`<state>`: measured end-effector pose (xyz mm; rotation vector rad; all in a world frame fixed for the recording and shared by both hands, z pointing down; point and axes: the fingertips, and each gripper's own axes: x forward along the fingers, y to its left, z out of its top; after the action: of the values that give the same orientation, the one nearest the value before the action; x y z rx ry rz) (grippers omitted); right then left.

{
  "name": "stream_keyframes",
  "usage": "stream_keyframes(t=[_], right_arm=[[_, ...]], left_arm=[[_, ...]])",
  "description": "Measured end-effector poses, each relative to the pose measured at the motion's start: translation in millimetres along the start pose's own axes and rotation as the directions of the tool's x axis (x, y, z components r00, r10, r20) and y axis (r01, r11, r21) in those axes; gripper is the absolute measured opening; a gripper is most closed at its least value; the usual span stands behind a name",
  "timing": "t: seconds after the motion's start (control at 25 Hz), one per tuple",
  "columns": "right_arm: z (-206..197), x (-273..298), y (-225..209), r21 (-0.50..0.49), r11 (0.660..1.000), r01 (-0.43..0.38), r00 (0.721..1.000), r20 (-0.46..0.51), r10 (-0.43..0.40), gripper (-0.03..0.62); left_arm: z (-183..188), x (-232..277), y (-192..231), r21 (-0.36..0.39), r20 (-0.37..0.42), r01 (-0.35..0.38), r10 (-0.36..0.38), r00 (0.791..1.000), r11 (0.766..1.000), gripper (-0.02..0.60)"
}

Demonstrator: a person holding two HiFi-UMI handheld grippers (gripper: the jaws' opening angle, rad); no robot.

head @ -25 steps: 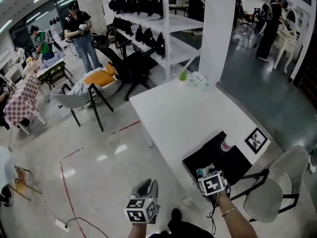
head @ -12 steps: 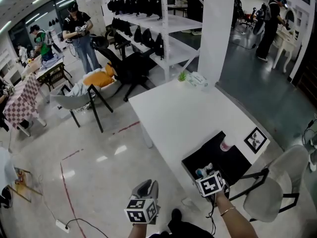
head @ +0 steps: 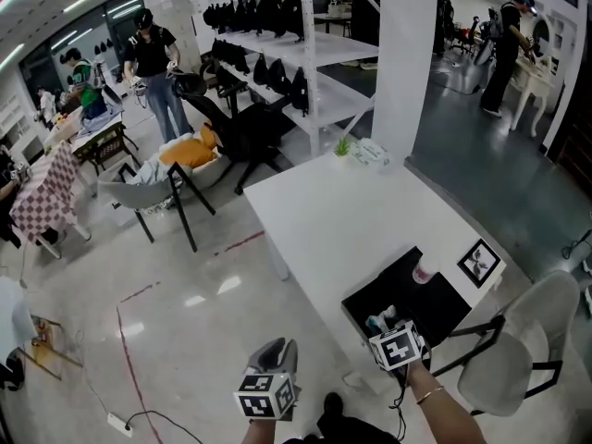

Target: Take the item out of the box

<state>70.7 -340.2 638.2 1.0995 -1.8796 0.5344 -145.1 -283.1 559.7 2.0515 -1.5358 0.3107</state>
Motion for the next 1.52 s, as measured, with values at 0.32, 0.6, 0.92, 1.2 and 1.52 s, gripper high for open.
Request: stream_keyframes(t=[0.32, 0.6, 0.92, 1.2, 1.52], right_arm=[[12, -18, 5, -0.025, 1.0, 0.003, 0.995, 0.096, -0.001, 0.109], [31, -41, 11, 0.011, 1.0, 0.002, 0.976, 0.216, -0.005, 0.107], [39, -69, 18, 0.113, 0.992, -0.054, 0.944, 0.329, 0.014, 0.107], [44, -92, 23, 0.179, 0.979, -0.095, 0.914, 0.406, 0.015, 0.107], [43, -111, 28, 0.232, 0.963, -0.141, 0.884, 0.467, 0.017, 0.107]], left_arm=[[1, -1, -2, 0.01, 0.005, 0.007, -0.007, 1.0, 1.0, 0.077], [4, -3, -5, 0.018, 0.009, 0.018, -0.018, 1.0, 1.0, 0.077], [1, -6, -8, 0.019, 0.008, 0.028, -0.028, 1.0, 0.999, 0.077], [0, -10, -10, 0.023, 0.011, 0.036, -0.036, 0.999, 0.999, 0.077], [0, -14, -14, 0.033, 0.019, 0.044, -0.045, 0.999, 0.998, 0.077]])
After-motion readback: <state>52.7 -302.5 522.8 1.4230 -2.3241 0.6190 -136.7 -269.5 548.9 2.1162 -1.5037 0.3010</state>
